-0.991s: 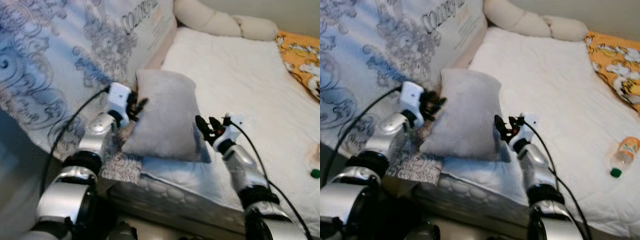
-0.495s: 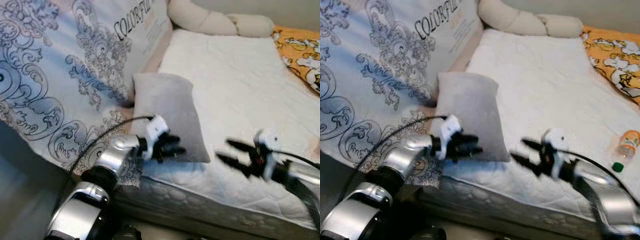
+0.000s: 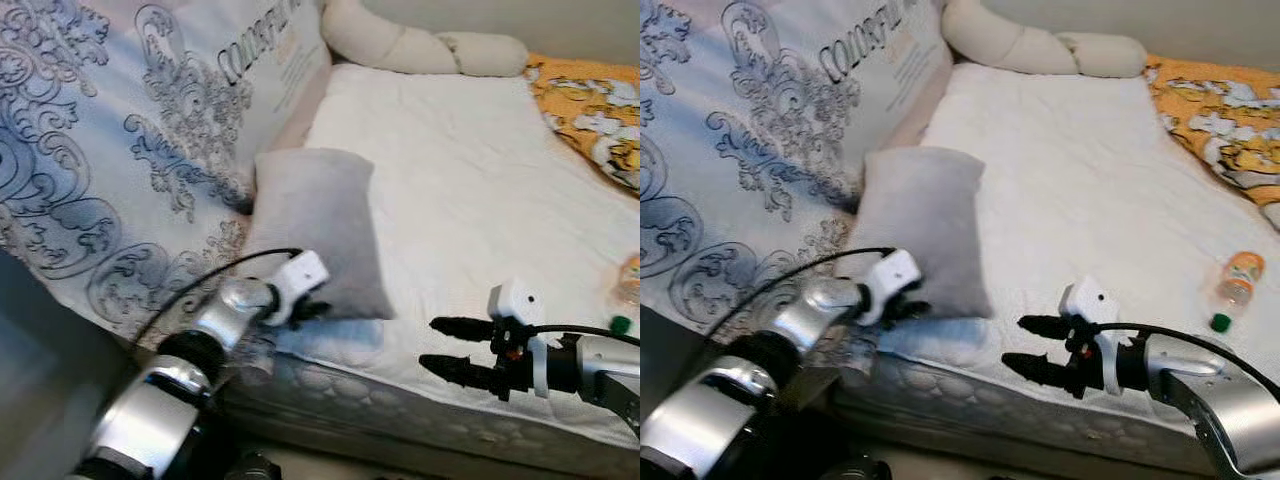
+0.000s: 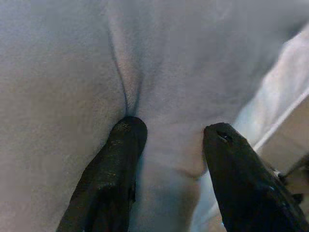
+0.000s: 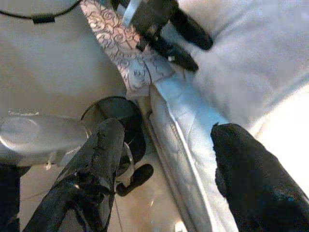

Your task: Clean up the room

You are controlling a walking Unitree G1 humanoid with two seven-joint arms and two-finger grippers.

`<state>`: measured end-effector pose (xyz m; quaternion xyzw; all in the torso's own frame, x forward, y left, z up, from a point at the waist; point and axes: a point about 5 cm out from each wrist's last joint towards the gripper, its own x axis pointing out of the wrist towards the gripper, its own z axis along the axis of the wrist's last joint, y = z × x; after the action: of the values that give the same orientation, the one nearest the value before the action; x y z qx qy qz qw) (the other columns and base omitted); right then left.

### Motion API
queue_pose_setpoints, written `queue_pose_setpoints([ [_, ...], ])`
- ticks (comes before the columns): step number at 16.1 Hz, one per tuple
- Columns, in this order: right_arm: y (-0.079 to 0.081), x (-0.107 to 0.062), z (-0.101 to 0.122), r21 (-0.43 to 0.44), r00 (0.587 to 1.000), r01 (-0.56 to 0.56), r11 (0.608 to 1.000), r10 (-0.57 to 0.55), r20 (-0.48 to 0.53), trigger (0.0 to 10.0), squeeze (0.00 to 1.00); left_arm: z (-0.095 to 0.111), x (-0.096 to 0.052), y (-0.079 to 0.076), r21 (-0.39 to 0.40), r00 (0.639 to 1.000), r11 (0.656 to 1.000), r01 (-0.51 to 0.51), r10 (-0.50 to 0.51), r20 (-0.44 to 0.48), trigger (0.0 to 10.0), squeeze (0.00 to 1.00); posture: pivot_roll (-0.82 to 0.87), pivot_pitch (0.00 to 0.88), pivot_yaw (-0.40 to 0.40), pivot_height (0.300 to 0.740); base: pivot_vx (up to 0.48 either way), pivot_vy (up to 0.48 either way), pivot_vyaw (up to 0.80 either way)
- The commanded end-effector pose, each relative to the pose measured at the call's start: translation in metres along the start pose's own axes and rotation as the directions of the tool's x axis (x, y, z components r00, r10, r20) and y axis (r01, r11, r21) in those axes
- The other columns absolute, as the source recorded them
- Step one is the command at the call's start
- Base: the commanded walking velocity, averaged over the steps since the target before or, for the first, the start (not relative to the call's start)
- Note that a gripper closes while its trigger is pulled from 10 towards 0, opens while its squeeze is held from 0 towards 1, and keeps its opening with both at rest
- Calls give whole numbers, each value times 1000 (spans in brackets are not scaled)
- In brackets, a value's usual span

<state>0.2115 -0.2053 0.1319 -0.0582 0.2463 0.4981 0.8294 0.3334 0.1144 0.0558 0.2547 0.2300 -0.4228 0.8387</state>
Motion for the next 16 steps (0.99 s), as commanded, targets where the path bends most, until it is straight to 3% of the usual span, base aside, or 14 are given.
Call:
queue_pose_setpoints([
  [1, 2, -2, 2, -10, 1000, -8, 1000, 8, -14, 10000, 0, -4, -9, 17, 17, 996, 996, -82, 83, -38, 10000, 0, 13, 0, -1, 740, 0, 0, 0],
  [3, 4, -2, 0, -10, 1000, -10, 1000, 10, -25, 10000, 0, -9, -28, 43, 42, 980, 981, -188, 190, -59, 10000, 0, 19, 0, -4, 740, 0, 0, 0],
  [5, 3, 0, -1, -9, 999, -8, 1000, 8, -33, 10000, 0, -13, -42, 60, 122, 957, 957, -264, 276, -91, 10000, 0, 23, 0, -5, 740, 0, 0, 0],
  [8, 1, 0, 0, -16, 1000, -1, 1000, 0, -31, 10000, 0, 4, -52, 80, 174, 920, 909, -378, 391, -40, 10000, 0, 30, 0, -9, 740, 0, 0, 0],
  [11, 2, 3, -1, -17, 999, -5, 1000, 4, -32, 10000, 0, 3, -45, 72, 237, 925, 904, -357, 378, -49, 10000, 0, 30, 0, -8, 740, 0, 0, 0],
  [13, 5, 4, -2, -16, 999, -5, 1000, 4, -33, 10000, 0, -10, -28, 48, 223, 950, 934, -278, 301, -78, 10000, 0, 22, 0, -5, 740, 0, 0, 0],
  [16, 5, 4, -2, -16, 999, 4, 1000, -4, -33, 10000, 0, -17, -19, 34, 146, 959, 955, -259, 272, -76, 10000, 0, 9, 0, 1, 740, 0, 0, 0],
])
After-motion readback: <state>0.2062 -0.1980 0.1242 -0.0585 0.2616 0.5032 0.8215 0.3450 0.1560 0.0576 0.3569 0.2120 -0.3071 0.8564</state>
